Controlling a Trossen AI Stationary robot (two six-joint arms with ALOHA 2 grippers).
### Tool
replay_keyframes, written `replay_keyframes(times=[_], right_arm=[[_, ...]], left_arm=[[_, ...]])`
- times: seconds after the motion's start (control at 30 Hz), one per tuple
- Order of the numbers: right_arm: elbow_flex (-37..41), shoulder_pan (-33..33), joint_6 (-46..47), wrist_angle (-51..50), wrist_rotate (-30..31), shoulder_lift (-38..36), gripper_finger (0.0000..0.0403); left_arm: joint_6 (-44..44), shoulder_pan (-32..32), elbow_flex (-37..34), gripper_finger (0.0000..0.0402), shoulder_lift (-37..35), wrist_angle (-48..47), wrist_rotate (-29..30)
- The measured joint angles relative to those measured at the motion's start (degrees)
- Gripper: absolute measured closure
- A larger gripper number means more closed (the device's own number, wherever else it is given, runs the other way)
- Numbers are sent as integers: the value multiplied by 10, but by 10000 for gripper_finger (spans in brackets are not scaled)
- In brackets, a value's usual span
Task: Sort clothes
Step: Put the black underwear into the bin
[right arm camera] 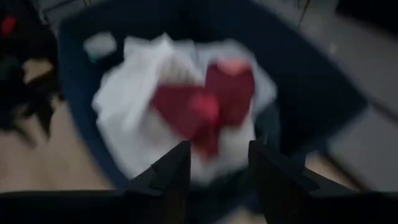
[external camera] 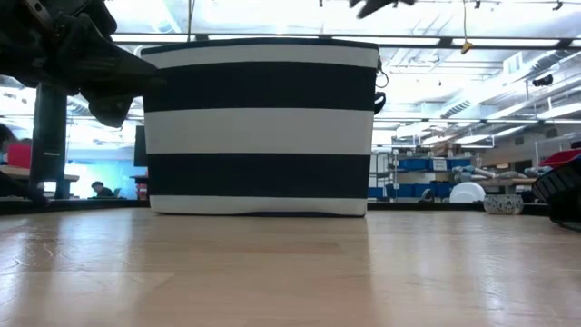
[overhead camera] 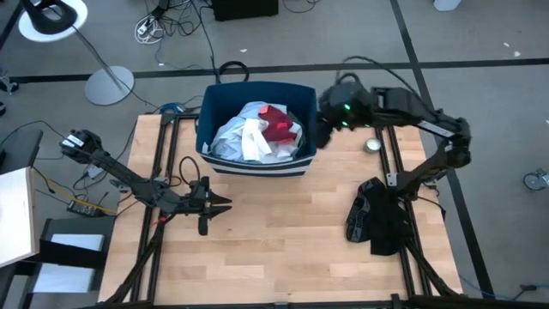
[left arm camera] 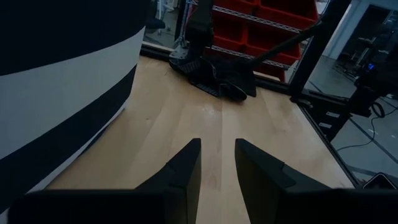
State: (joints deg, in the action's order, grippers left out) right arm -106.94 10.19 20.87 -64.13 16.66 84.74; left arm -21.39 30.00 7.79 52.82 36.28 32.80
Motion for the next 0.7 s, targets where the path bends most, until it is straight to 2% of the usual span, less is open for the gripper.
replay_keyframes(times=[0.13, 0.3, 0.4, 0.57, 0.7], right_arm=[[2, -57, 108, -117, 8, -31, 243], [52, -179, 255, -214, 101, -61, 241], [113, -256, 363, -249, 125, -79, 242], [240, -353, 534, -253, 114, -103, 243], [340, -399, 657, -254, 66, -117, 243]], left_arm=[[0, 0, 0, 298, 0, 0, 0], [0, 0, 0, 298, 0, 1, 0], [-2, 0, 0, 298, 0, 0, 0], [-3, 0, 0, 298, 0, 0, 0], [-3, 0, 0, 298, 0, 1, 0]])
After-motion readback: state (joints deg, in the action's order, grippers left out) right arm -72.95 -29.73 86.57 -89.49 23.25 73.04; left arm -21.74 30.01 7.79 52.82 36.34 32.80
